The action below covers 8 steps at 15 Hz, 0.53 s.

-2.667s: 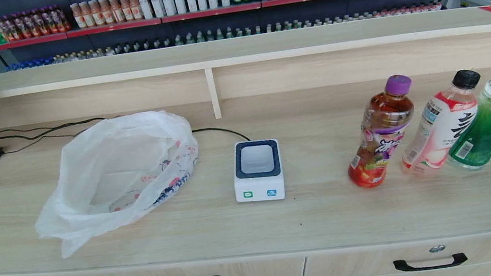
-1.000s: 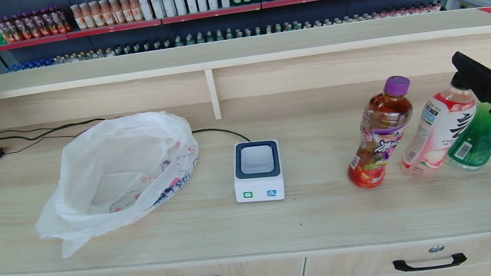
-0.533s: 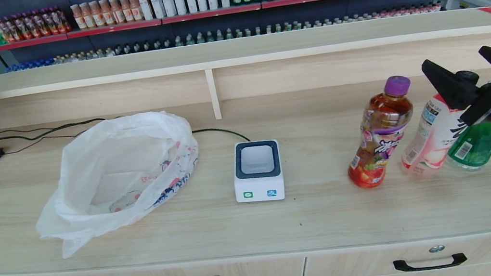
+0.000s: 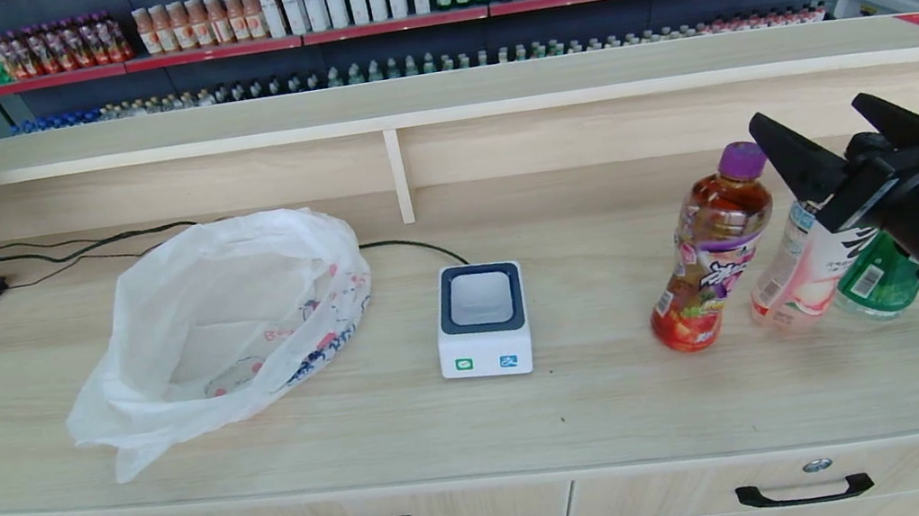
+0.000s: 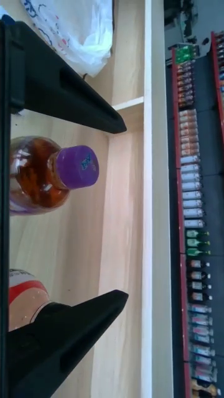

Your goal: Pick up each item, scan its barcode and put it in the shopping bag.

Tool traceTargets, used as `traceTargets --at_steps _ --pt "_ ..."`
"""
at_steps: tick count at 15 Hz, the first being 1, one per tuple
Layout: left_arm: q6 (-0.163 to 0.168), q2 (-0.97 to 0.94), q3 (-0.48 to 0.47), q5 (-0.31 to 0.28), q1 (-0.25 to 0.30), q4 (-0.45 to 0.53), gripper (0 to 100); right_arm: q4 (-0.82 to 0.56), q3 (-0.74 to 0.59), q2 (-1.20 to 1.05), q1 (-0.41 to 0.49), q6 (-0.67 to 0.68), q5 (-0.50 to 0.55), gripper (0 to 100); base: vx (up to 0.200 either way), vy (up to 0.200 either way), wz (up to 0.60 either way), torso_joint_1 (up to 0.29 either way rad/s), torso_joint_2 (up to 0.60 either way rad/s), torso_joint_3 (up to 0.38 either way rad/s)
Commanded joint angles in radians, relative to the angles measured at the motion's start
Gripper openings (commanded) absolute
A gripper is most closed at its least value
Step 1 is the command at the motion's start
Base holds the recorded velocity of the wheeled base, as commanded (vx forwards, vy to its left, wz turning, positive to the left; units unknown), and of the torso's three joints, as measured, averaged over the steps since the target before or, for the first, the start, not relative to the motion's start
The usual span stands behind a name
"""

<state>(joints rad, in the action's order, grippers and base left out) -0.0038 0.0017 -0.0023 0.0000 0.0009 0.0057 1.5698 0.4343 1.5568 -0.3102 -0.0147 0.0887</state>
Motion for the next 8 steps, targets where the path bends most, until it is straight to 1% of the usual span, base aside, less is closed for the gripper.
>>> traceTargets --at_steps 1,2,5,8 --pt "-0.001 0.000 -0.001 0.000 0.001 0.000 100 0.001 0.008 0.040 -0.026 -0.002 0.002 100 0.000 0.000 0.00 0.000 0.00 0.000" --pt "0.001 0.000 -0.001 0.000 -0.001 0.000 100 0.001 -0.002 0.062 -0.041 -0.004 0.011 100 0.000 0.000 0.00 0.000 0.00 0.000" --pt "0.001 0.000 -0.001 0.000 -0.001 0.000 100 0.001 0.041 0.121 -0.064 -0.002 0.054 100 0.000 0.000 0.00 0.000 0.00 0.000" --pt "0.001 0.000 -0.001 0.000 -0.001 0.000 100 0.001 0.029 0.141 -0.066 -0.002 0.054 100 0.000 0.000 0.00 0.000 0.00 0.000"
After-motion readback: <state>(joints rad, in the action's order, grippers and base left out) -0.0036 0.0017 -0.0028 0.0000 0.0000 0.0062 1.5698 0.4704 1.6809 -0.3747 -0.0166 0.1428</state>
